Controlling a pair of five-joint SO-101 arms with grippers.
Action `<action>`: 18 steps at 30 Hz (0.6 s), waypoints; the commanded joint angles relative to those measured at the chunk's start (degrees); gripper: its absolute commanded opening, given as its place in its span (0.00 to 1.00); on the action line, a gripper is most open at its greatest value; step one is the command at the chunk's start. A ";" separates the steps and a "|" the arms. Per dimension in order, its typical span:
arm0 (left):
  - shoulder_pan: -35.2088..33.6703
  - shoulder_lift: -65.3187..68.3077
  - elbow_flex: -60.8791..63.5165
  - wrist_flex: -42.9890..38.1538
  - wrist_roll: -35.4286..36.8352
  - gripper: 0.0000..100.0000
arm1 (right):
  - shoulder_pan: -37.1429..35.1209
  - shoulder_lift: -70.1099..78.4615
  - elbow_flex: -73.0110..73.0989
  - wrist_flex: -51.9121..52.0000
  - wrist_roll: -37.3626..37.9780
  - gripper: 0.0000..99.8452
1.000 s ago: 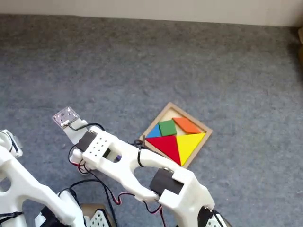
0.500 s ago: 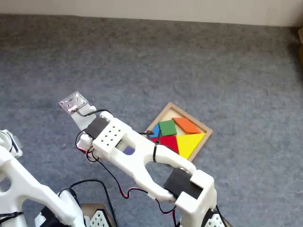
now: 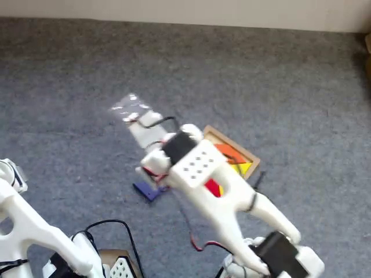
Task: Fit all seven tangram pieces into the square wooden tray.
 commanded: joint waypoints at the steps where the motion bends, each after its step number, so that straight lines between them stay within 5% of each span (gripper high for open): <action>1: 1.89 -0.92 -0.13 -0.70 -0.53 0.18 | 6.46 -7.08 4.62 0.13 5.27 0.01; 18: 12.88 -1.19 8.84 -1.05 -0.18 0.17 | 27.56 -7.34 19.74 -10.68 23.82 0.01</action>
